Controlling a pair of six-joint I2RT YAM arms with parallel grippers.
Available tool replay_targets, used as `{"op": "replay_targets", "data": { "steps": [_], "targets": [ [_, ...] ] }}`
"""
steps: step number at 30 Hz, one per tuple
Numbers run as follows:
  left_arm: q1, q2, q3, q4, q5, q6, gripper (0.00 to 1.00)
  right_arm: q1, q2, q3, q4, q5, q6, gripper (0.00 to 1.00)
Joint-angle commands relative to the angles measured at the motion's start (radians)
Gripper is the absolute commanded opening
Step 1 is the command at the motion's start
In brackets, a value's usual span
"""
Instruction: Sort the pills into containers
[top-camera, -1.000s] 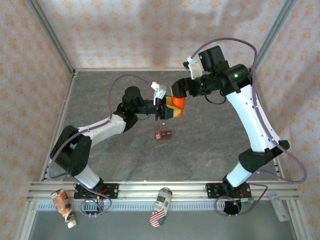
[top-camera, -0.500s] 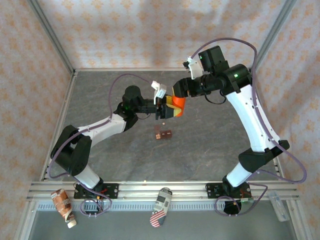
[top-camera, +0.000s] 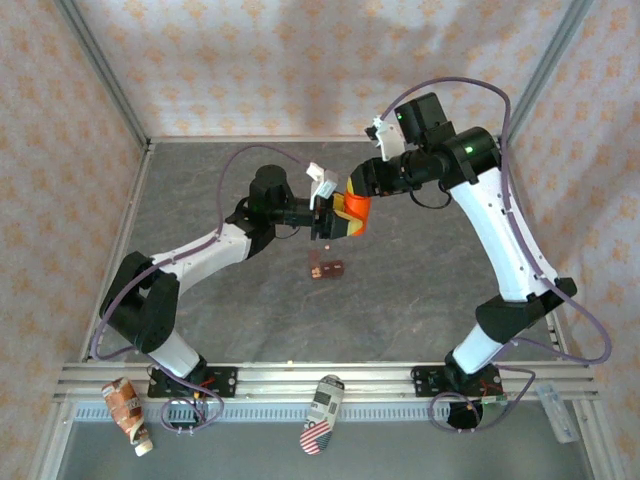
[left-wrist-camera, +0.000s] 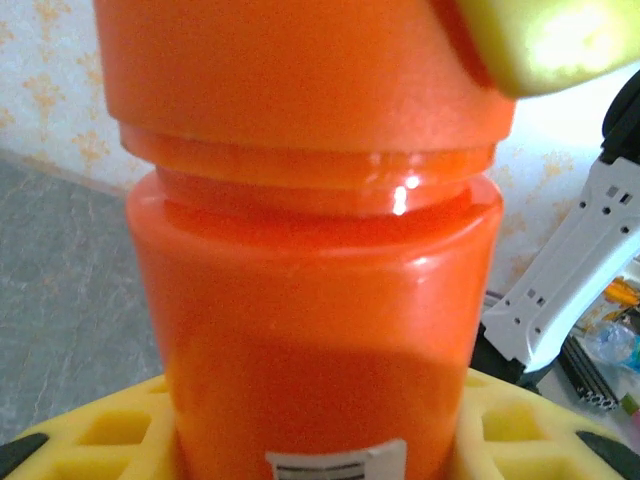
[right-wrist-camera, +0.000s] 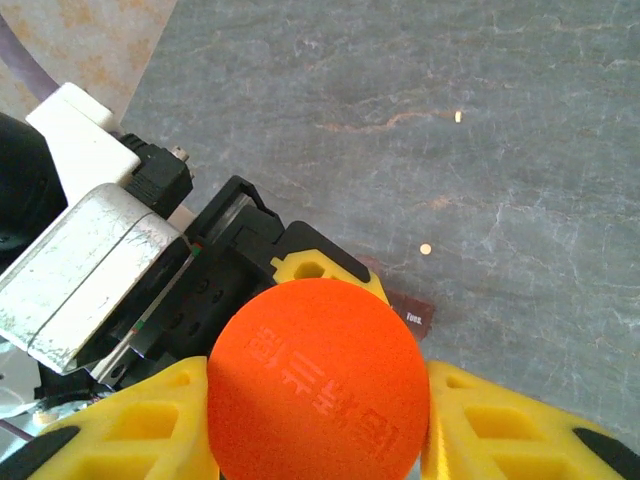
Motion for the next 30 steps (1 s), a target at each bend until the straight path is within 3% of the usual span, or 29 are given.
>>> {"op": "replay_targets", "data": {
  "steps": [1, 9, 23, 30],
  "targets": [
    [0.000, -0.060, 0.067, -0.174, 0.004, 0.151, 0.00, 0.015, 0.014, 0.021, -0.065, 0.077, -0.061, 0.36],
    [0.000, -0.076, 0.121, -0.342, -0.032, 0.272, 0.00, 0.033, 0.002, -0.048, -0.063, 0.146, -0.061, 0.35],
    [-0.006, -0.096, -0.046, 0.139, -0.155, 0.035, 0.00, 0.061, -0.182, -0.509, 0.392, 0.102, 0.399, 0.35],
    [-0.012, -0.091, -0.041, 0.141, -0.151, 0.032, 0.00, 0.069, -0.180, -0.490, 0.373, 0.096, 0.408, 0.35]
  ]
}}
